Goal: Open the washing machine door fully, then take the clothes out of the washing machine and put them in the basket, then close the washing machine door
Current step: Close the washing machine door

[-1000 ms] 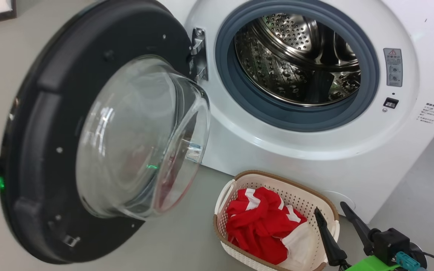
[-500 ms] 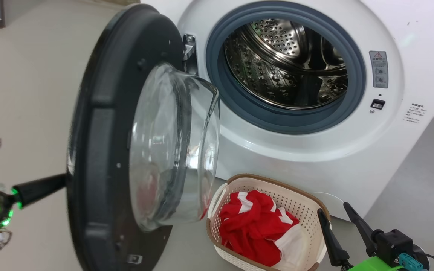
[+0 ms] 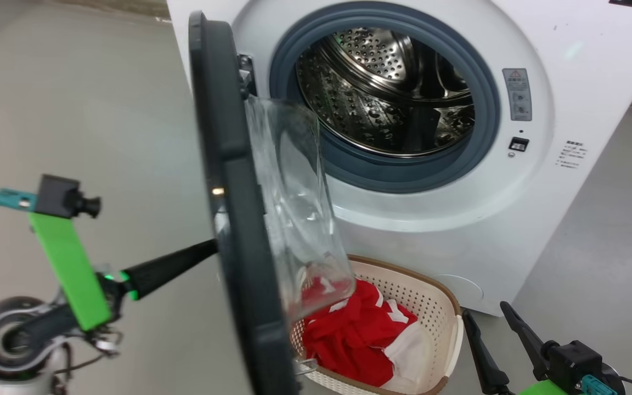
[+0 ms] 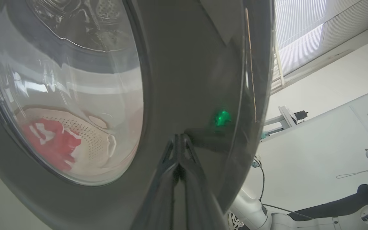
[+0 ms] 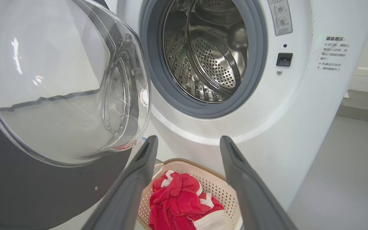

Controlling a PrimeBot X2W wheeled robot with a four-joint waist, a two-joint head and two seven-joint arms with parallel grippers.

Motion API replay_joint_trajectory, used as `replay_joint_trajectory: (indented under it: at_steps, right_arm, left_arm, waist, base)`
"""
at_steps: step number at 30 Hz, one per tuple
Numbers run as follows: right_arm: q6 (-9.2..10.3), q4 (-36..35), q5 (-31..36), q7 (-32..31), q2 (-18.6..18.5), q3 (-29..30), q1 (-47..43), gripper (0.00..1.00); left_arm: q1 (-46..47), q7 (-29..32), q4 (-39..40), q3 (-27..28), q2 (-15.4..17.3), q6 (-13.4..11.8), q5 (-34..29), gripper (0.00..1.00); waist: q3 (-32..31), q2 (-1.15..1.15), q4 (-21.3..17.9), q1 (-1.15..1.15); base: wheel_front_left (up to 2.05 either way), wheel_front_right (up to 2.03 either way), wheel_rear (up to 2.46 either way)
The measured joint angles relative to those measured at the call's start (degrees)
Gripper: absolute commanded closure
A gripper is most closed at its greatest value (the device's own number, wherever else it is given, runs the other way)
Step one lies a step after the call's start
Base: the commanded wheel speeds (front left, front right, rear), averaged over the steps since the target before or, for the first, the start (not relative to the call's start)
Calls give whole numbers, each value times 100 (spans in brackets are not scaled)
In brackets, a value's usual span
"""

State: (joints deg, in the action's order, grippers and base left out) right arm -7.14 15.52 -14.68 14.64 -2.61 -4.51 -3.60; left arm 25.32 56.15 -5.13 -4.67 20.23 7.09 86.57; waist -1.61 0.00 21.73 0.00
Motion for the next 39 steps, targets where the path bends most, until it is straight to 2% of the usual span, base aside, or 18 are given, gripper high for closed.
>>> replay_joint_trajectory:
  at_steps: [4, 14, 20, 39]
  right_arm:
    - [0, -8, -1, 0, 2, -1, 2, 0]
    - [0, -33, -1, -1, 7, 30, 68, 0]
    - [0, -52, -1, 0, 9, 36, 200, 0]
    - [0, -134, -1, 0, 3, 131, 685, 0]
  left_arm:
    - [-38, -361, 123, -169, -365, 0, -83, 100]
    - [15, -1449, 13, -677, -821, 0, -616, 100]
    - [289, -2027, -118, -1071, -1028, 0, -689, 100]
    - [1384, -3701, -573, -2034, -1026, 0, -689, 100]
  waist:
    - [29, 0, -102, 0]
    - [203, 0, -409, 0]
    - [345, 0, -605, 0]
    - [873, 0, -1287, 0]
  base:
    - [0, 0, 0]
    - [0, 0, 0]
    - [0, 0, 0]
    - [0, 0, 0]
